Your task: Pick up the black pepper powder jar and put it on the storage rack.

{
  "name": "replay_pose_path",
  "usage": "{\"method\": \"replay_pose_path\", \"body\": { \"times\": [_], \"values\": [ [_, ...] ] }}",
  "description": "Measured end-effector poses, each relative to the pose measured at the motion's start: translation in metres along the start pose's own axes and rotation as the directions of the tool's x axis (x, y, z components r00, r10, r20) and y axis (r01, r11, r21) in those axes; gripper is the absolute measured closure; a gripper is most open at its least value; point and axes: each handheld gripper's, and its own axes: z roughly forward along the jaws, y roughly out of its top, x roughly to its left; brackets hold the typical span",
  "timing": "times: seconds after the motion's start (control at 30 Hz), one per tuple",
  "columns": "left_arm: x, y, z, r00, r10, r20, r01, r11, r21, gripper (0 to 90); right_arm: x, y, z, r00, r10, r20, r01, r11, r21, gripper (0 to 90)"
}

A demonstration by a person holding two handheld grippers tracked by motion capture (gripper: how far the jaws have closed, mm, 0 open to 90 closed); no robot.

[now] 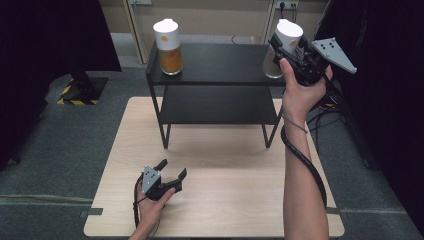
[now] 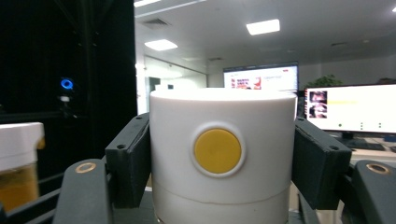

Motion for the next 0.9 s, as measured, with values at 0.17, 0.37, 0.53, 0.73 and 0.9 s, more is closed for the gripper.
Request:
{"method": "replay_pose_path", "body": {
  "times": [0.17,0.37,0.53,0.73,0.9],
  "values": [
    [0.0,0.0,0.0,1.0,0.0,0.0,0.0,1.0,0.0,14.6,-0.005,0.001,0.009,0.9998,0.007,0.018,-0.007,1.0,0.015,30.8],
    [0.0,0.0,0.0,1.0,0.002,0.0,-0.002,1.0,0.0,14.6,-0.009,-0.001,0.017,0.9993,0.022,0.029,-0.023,0.999,0.04,30.8],
    [0.0,0.0,0.0,1.0,0.001,0.0,-0.001,1.0,0.001,14.6,-0.009,-0.005,0.021,0.9994,0.01,0.033,-0.012,0.998,0.056,30.8],
    [0.0,0.0,0.0,1.0,0.003,0.0,-0.003,1.0,-0.001,14.6,-0.009,-0.007,0.025,0.9994,-0.009,0.034,0.006,0.997,0.073,30.8],
    [0.0,0.0,0.0,1.0,0.003,0.001,-0.003,1.0,-0.001,14.6,-0.007,-0.007,0.026,0.999,-0.024,0.036,0.021,0.997,0.077,30.7]
  ]
}}
